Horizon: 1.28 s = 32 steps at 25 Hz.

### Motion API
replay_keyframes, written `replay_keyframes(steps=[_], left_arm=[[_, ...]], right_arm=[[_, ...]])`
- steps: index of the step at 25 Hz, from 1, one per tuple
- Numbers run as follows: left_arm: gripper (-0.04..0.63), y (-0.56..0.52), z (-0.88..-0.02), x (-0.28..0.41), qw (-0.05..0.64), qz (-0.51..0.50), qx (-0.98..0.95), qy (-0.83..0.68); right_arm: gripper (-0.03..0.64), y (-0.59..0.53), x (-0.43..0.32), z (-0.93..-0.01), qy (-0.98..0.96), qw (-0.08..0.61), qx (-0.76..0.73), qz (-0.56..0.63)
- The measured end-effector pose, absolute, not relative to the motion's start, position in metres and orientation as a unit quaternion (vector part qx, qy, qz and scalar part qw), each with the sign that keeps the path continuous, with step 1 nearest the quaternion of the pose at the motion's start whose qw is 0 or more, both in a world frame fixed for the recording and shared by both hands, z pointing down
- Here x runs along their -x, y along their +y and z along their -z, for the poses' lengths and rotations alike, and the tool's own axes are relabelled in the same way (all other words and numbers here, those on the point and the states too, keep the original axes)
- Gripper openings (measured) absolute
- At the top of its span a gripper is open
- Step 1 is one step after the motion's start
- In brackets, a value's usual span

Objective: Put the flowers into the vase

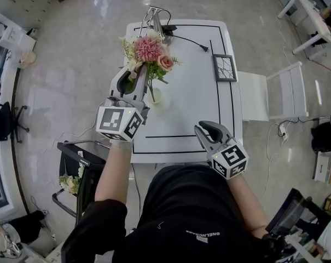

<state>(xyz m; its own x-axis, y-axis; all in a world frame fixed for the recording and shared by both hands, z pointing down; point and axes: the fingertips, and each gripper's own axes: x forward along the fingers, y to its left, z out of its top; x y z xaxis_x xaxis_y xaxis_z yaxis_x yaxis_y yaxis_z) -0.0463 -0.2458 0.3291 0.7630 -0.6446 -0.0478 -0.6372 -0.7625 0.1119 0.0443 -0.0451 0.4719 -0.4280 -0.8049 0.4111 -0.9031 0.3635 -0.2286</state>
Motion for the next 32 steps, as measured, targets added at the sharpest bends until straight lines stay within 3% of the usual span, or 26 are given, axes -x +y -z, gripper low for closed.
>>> replay_keyframes(steps=[10, 32], left_arm=[[0.075, -0.220, -0.356, 0.054, 0.016, 0.036, -0.940, -0.340], [0.092, -0.175, -0.408, 0.070, 0.031, 0.014, -0.943, -0.332]], right_arm=[[0.061, -0.050, -0.042, -0.472, -0.819, 0.116, -0.519, -0.214], [0.061, -0.048, -0.031, -0.476, -0.827, 0.122, -0.503, -0.220]])
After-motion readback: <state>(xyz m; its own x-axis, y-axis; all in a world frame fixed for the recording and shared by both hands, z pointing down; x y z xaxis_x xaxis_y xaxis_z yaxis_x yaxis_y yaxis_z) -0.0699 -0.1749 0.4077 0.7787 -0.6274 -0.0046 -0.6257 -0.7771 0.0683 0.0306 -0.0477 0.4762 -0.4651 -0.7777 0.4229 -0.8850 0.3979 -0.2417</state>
